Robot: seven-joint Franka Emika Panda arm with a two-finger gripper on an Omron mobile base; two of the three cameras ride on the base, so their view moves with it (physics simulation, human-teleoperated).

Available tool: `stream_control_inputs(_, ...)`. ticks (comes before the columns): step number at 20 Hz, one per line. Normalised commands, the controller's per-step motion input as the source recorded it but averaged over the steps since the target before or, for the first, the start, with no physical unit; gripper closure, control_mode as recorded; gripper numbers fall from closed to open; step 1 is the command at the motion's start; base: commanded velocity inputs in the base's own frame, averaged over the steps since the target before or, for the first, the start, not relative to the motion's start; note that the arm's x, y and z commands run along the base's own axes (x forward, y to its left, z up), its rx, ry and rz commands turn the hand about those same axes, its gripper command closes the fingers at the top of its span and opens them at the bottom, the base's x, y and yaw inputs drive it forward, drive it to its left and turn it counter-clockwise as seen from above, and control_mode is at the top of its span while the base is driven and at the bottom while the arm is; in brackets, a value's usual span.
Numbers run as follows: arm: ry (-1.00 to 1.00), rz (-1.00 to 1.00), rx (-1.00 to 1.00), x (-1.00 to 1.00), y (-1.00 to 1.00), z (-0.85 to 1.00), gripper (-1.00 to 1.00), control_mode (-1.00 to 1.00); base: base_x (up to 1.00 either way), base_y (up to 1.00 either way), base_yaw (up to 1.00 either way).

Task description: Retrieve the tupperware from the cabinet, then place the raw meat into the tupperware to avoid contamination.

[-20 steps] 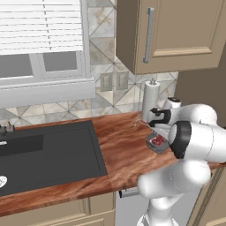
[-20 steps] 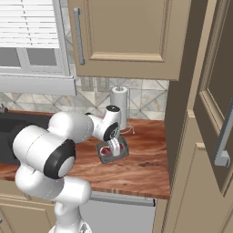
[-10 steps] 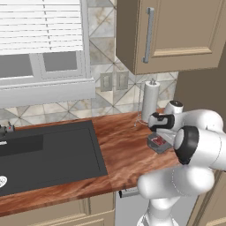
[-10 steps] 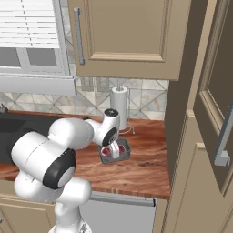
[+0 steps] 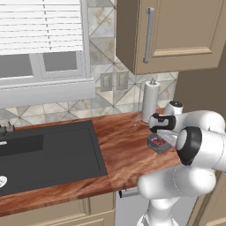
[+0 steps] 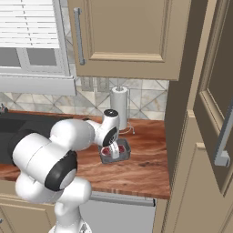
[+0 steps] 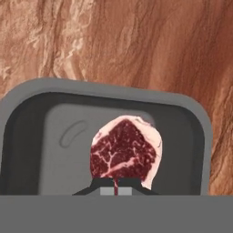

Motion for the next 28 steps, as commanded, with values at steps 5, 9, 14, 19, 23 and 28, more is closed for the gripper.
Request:
stream_control_inputs(5, 0.02, 0.0, -0.03, 0.0, 0.0, 0.24, 1.0, -1.0, 0.0, 0.0, 0.0)
stream_control_inputs(9, 0.07, 0.0, -0.04, -0.08, 0.0, 0.48, 1.0, -1.0, 0.0, 0.0, 0.0)
stream_control_inputs(14, 0.1, -0.01, -0.03, -0.2, 0.0, 0.4, 1.0, -1.0, 0.0, 0.0, 0.0)
stream_control_inputs(19, 0.03, -0.03, -0.03, -0.35, 0.0, 0.14, 1.0, -1.0, 0.0, 0.0, 0.0)
stream_control_inputs(23, 0.0, -0.04, -0.04, -0.41, 0.03, 0.06, 1.0, -1.0, 0.0, 0.0, 0.0)
stream_control_inputs(28, 0.02, -0.02, -0.06, -0.24, 0.02, 0.18, -1.0, -1.0, 0.0, 0.0, 0.0)
